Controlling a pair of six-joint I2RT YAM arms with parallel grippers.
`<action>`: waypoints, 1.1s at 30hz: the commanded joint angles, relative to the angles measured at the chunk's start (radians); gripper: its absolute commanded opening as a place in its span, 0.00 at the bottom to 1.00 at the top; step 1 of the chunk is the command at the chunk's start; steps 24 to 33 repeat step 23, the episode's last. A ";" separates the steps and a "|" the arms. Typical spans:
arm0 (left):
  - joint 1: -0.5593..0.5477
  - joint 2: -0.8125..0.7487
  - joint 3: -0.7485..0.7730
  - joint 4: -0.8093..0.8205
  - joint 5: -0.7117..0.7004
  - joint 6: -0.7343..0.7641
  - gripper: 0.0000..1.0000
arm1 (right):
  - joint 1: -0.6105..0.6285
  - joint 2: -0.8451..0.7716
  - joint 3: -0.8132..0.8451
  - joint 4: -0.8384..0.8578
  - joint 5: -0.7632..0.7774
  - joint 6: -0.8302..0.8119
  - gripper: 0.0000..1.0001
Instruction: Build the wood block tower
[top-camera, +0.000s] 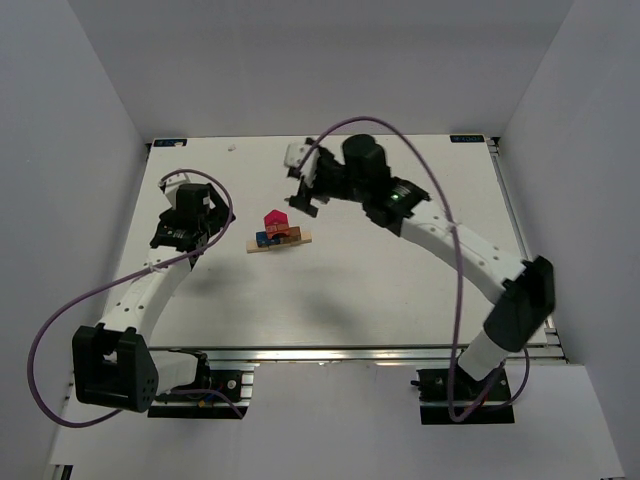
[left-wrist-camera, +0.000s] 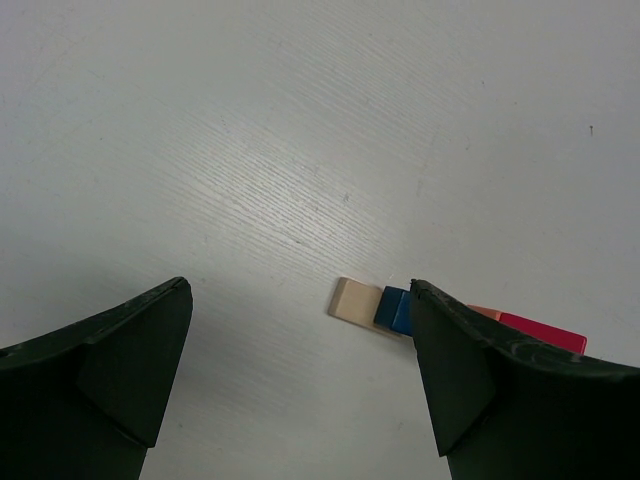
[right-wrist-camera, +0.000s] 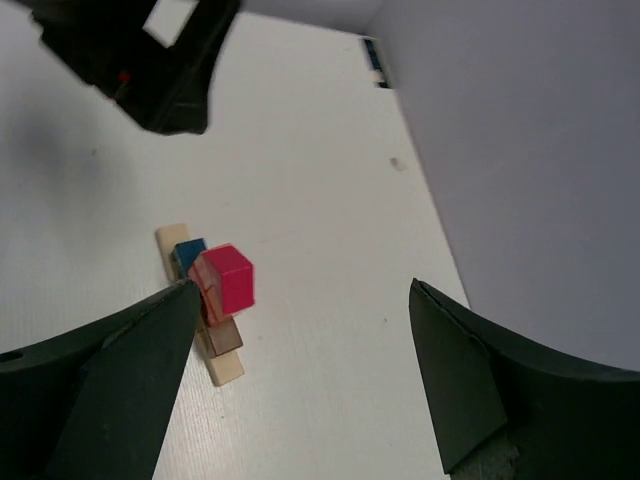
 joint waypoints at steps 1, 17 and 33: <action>0.002 -0.005 0.050 -0.013 0.002 -0.003 0.98 | -0.077 -0.171 -0.142 0.249 0.222 0.319 0.89; 0.013 -0.063 -0.025 0.032 -0.092 -0.003 0.98 | -0.480 -0.961 -1.106 0.223 0.876 1.108 0.89; 0.013 -0.139 -0.064 0.072 -0.109 -0.005 0.98 | -0.480 -0.993 -1.125 0.215 0.893 1.076 0.90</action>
